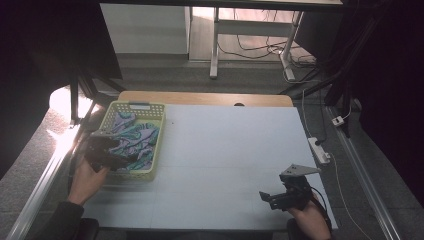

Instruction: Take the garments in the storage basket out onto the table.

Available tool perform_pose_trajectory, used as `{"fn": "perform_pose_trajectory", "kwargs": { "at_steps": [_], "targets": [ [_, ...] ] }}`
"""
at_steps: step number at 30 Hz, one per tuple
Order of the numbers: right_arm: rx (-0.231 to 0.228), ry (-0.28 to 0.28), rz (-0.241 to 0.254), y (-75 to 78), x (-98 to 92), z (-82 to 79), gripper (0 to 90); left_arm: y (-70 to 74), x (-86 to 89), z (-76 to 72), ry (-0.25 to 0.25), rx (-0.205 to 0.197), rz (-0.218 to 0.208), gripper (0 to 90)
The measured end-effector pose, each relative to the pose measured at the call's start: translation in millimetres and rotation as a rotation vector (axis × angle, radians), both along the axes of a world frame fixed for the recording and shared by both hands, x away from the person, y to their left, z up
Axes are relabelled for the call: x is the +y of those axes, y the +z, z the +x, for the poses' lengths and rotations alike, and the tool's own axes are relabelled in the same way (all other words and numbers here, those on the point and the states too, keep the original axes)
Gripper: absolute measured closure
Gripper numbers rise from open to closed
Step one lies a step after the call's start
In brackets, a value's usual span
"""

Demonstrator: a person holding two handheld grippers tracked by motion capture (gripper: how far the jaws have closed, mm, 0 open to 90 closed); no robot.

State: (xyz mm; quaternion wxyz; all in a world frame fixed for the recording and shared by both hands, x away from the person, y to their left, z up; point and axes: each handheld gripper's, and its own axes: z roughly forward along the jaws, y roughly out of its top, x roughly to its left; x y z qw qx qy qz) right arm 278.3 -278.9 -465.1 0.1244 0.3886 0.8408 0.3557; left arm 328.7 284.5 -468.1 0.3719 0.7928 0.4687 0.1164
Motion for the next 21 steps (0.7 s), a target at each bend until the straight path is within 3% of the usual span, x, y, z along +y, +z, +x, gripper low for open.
{"fn": "perform_pose_trajectory", "kwargs": {
  "at_steps": [13, 21],
  "targets": [
    [0.006, 0.019, -0.023, -0.7, 2.3, 0.2, 1.6, 1.2, 4.1, 34.2, -0.003, 0.051, 0.069, 0.5],
    [0.009, 0.025, -0.035, -0.9, 3.3, 0.1, 1.7, -3.1, 8.2, 60.3, 0.000, 0.112, 0.099, 0.0]
  ]
}}
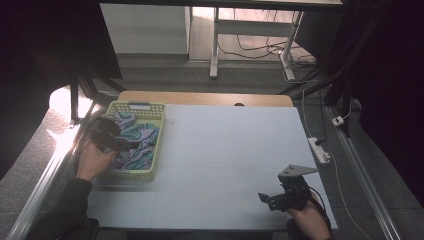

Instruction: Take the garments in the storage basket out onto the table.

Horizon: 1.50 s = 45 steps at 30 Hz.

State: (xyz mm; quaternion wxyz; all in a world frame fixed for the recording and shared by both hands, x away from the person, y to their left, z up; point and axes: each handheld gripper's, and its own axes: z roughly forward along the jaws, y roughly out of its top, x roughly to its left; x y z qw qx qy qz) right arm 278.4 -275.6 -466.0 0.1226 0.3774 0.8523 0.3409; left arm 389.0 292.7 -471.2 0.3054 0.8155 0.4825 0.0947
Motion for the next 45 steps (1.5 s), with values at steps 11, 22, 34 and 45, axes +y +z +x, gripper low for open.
{"fn": "perform_pose_trajectory", "kwargs": {
  "at_steps": [11, 22, 34, 45],
  "targets": [
    [-0.001, 0.013, -0.012, -0.6, 1.2, 0.3, 3.8, -15.1, 3.7, 27.4, 0.008, 0.057, 0.025, 0.0],
    [-0.001, 0.014, -0.012, -0.6, 1.1, 0.2, 3.8, -42.2, -2.9, 42.2, -0.026, 0.178, 0.119, 0.0],
    [0.000, 0.013, -0.014, -0.7, 1.7, -0.7, 3.8, -53.1, -18.8, 39.8, -0.048, 0.196, 0.317, 0.0],
    [-0.001, 0.018, -0.025, -0.7, 2.2, -0.7, 3.8, -42.0, -12.6, 36.7, 0.086, 0.175, 0.335, 46.2]
  ]
}}
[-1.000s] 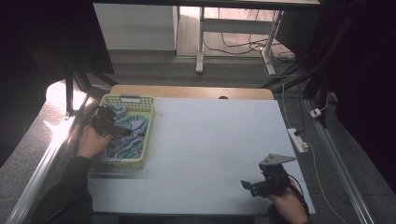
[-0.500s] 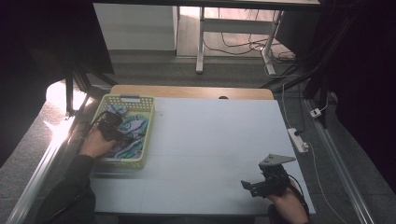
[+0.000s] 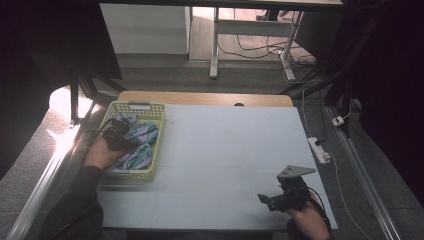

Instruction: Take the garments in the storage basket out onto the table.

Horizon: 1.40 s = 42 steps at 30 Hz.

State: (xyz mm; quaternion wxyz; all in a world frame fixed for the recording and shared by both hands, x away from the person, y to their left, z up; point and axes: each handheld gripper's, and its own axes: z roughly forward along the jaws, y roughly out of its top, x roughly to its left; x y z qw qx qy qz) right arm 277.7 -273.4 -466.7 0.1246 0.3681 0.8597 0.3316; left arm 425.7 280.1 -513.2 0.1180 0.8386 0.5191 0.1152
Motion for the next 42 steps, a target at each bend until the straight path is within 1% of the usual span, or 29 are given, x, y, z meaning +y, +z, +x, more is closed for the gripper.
{"fn": "perform_pose_trajectory", "kwargs": {
  "at_steps": [2, 4, 6, 7, 8, 11, 13, 15, 16, 17, 20, 24, 25, 27, 31, 33, 39, 42],
  "targets": [
    [0.000, 0.001, 0.000, -0.2, 0.2, 0.0, 3.9, 0.9, -2.2, -1.0, 0.002, -0.002, 0.023, 54.7],
    [0.000, 0.003, -0.002, -0.2, 0.4, -0.1, 3.9, 1.5, -4.4, -1.6, 0.004, -0.004, 0.044, 60.6],
    [0.000, 0.005, -0.001, -0.2, 0.8, -0.2, 4.0, 2.5, -4.5, -1.8, 0.008, -0.007, 0.042, 63.6],
    [0.001, 0.007, -0.003, -0.1, 0.8, -0.3, 4.1, 3.2, -3.4, -1.8, 0.011, -0.008, 0.029, 64.7],
    [-0.002, 0.010, -0.005, -0.2, 0.8, -0.2, 4.1, 4.2, -1.2, -1.6, 0.017, -0.009, 0.004, 65.5],
    [-0.006, 0.015, -0.010, -0.4, 1.3, -0.3, 4.2, 10.8, 6.8, -2.0, 0.040, -0.022, -0.092, 66.0],
    [-0.002, 0.016, -0.007, -0.4, 1.8, -0.7, 4.3, 17.0, 11.1, -3.9, 0.058, -0.056, -0.162, 66.1],
    [-0.002, 0.017, -0.008, -0.4, 1.9, -0.8, 4.4, 25.3, 16.1, -6.7, 0.059, -0.094, -0.226, 66.0],
    [-0.002, 0.017, -0.008, -0.4, 1.9, -0.8, 4.4, 28.0, 17.6, -7.7, 0.059, -0.104, -0.248, 66.0],
    [-0.003, 0.018, -0.009, -0.4, 1.9, -0.9, 4.4, 32.0, 19.8, -9.3, 0.052, -0.121, -0.291, 66.0],
    [-0.003, 0.020, -0.011, -0.3, 2.0, -1.0, 4.5, 41.0, 22.9, -13.2, 0.032, -0.164, -0.353, 65.9],
    [-0.006, 0.024, -0.015, -0.5, 2.3, -0.9, 4.6, 54.1, 26.1, -19.3, 0.020, -0.240, -0.420, 65.8],
    [-0.006, 0.026, -0.014, -0.5, 2.3, -0.9, 4.7, 57.7, 27.2, -21.1, 0.016, -0.258, -0.444, 65.8],
    [-0.006, 0.027, -0.015, -0.5, 2.3, -1.0, 4.8, 62.6, 28.2, -23.5, 0.012, -0.278, -0.474, 65.8],
    [-0.004, 0.028, -0.016, -0.4, 2.8, -1.4, 4.9, 72.4, 28.9, -28.7, -0.004, -0.316, -0.517, 65.6],
    [-0.004, 0.031, -0.017, -0.5, 3.0, -1.5, 5.0, 76.7, 29.0, -30.7, -0.013, -0.328, -0.529, 65.6],
    [-0.008, 0.039, -0.026, -0.6, 3.5, -1.6, 5.1, 88.0, 32.8, -35.6, -0.012, -0.365, -0.582, 65.4],
    [-0.009, 0.040, -0.024, -0.7, 3.5, -1.5, 5.1, 92.8, 34.8, -37.4, -0.012, -0.378, -0.602, 65.3]
  ]
}}
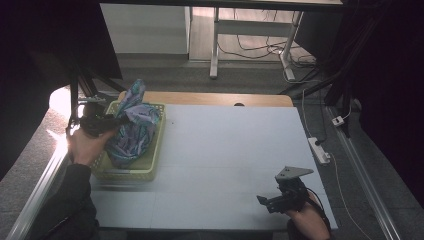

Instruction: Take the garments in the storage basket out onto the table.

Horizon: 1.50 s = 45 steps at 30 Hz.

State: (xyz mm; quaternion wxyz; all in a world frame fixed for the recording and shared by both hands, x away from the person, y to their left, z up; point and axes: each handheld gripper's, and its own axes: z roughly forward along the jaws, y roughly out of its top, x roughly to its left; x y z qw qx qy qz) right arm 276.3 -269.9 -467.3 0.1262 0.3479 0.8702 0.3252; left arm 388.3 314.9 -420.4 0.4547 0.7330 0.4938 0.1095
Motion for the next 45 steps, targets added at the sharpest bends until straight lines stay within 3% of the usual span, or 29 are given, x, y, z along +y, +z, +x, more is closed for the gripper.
{"fn": "perform_pose_trajectory", "kwargs": {
  "at_steps": [13, 22, 27, 31, 45],
  "targets": [
    [0.005, -0.018, 0.012, 0.3, -1.4, 0.5, 5.0, 34.5, -10.8, -9.6, -0.044, -0.094, -0.059, 65.2],
    [0.003, -0.028, 0.023, 0.6, -2.8, 0.8, 5.0, 53.9, -27.2, -8.2, -0.076, -0.134, -0.074, 65.2],
    [0.005, -0.033, 0.030, 0.6, -3.2, 0.8, 5.0, 62.0, -34.8, -5.5, -0.096, -0.157, -0.106, 65.1],
    [0.005, -0.033, 0.030, 0.6, -3.0, 0.8, 5.0, 68.4, -46.3, -2.2, -0.118, -0.169, -0.120, 65.1],
    [0.002, -0.028, 0.028, 0.4, -3.1, 0.7, 5.0, 94.6, -94.5, 8.9, -0.206, -0.209, -0.103, 65.1]
  ]
}}
